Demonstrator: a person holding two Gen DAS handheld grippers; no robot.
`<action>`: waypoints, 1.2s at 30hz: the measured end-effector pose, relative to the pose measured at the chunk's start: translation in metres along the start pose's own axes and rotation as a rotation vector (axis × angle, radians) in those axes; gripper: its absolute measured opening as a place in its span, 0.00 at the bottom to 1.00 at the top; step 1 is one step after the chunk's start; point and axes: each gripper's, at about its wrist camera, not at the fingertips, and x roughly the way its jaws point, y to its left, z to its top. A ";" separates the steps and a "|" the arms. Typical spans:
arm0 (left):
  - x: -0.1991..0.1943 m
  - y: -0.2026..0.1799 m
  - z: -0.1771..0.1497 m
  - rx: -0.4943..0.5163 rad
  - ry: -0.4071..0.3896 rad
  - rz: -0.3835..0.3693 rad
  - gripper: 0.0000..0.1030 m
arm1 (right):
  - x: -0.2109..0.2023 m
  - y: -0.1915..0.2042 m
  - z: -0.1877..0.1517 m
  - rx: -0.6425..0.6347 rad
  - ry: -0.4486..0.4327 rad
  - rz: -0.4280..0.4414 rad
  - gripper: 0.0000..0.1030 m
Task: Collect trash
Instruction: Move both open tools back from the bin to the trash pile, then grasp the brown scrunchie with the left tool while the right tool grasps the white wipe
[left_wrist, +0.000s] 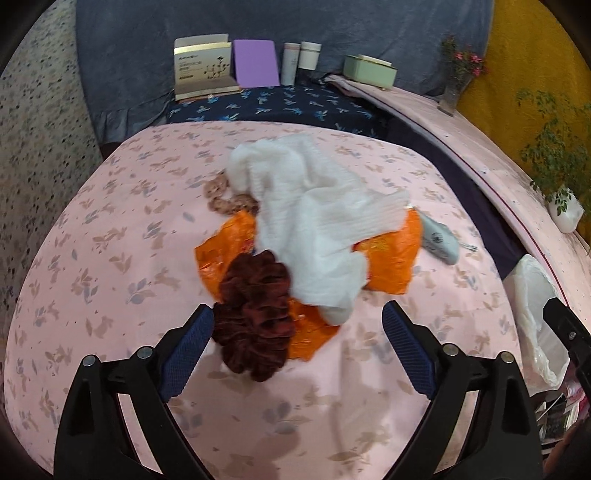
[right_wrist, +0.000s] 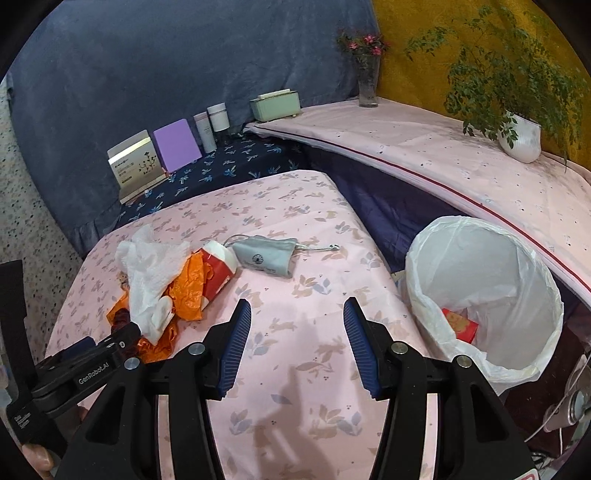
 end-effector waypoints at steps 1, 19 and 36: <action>0.001 0.004 -0.001 -0.008 0.005 0.001 0.85 | 0.002 0.005 -0.001 -0.007 0.005 0.005 0.50; 0.030 0.040 -0.003 -0.065 0.102 -0.054 0.38 | 0.045 0.065 -0.003 -0.087 0.076 0.086 0.50; 0.003 0.060 0.035 -0.105 0.000 -0.091 0.13 | 0.080 0.136 0.028 -0.162 0.081 0.217 0.24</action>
